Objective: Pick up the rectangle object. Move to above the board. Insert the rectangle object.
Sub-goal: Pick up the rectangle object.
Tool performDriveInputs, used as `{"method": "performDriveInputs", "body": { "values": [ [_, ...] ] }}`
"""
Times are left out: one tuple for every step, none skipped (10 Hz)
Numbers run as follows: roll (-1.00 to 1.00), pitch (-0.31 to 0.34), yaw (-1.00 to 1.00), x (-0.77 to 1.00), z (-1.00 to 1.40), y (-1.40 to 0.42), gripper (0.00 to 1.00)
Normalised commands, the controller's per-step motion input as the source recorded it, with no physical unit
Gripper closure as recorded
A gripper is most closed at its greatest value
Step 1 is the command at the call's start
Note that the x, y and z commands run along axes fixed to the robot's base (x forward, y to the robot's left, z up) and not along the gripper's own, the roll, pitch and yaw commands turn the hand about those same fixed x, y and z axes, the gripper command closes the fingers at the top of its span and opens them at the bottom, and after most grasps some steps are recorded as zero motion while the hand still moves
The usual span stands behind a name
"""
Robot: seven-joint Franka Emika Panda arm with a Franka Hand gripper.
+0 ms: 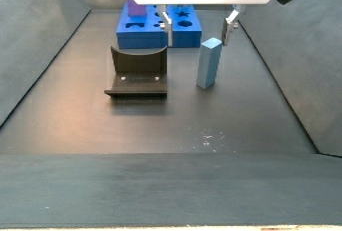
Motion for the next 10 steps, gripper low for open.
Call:
{"method": "performDriveInputs", "body": {
  "values": [
    [-0.01,0.000,0.00,0.00,-0.02,0.00,0.00],
    [-0.15,0.000,0.00,0.00,-0.21,-0.15,0.00],
    [-0.33,0.103,-0.10,0.00,-0.30,-0.39,0.00],
    [-0.31,0.000,0.00,0.00,-0.19,-0.09,0.00],
    [0.00,0.000,0.00,0.00,-0.03,0.00,0.00],
    [-0.19,0.000,0.00,-0.05,-0.21,-0.01,0.00],
    [-0.29,-0.043,0.06,-0.17,-0.30,0.00,0.00],
    [-0.05,-0.006,0.00,-0.04,-0.03,0.00,0.00],
    [0.00,0.000,0.00,0.00,-0.05,-0.03,0.00],
    [0.15,-0.046,0.00,-0.10,-0.41,-0.44,0.00]
  ]
}}
